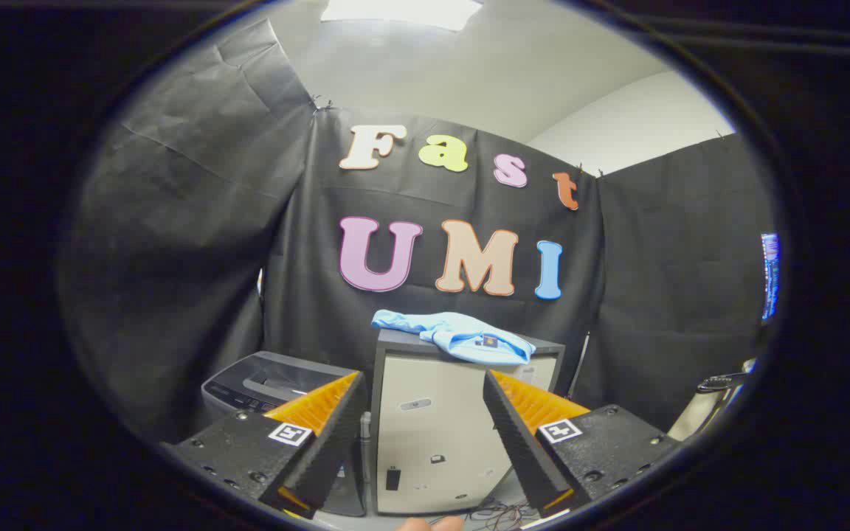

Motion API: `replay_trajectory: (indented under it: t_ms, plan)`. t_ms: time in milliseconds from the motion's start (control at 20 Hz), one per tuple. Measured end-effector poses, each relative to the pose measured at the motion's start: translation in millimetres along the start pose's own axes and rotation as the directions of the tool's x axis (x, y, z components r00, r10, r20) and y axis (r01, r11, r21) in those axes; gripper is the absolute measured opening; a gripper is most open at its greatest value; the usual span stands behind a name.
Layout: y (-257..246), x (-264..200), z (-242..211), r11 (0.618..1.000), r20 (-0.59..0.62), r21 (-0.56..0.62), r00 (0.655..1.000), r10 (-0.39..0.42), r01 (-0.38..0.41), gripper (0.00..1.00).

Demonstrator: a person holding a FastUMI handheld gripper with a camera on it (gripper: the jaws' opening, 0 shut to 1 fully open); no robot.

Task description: Put the clothes into the washing machine and then close the washing machine lid.

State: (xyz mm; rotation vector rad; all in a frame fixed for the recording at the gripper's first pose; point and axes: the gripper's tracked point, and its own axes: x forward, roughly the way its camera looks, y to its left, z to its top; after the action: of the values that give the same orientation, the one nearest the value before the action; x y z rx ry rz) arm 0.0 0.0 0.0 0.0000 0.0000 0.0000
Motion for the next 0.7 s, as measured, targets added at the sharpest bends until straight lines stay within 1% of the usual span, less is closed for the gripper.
replay_trajectory:
  t_ms: [250,600,700]
  plan:
    - [-3,2,-5,1.0,-0.022,0.003,0.999,-0.025,0.025,0.96]
    - [0,10,-9,1.0,-0.054,-0.005,0.998,-0.029,0.028,0.96]
    - [-3,11,-10,0.999,-0.061,0.005,0.997,-0.039,0.039,0.96]
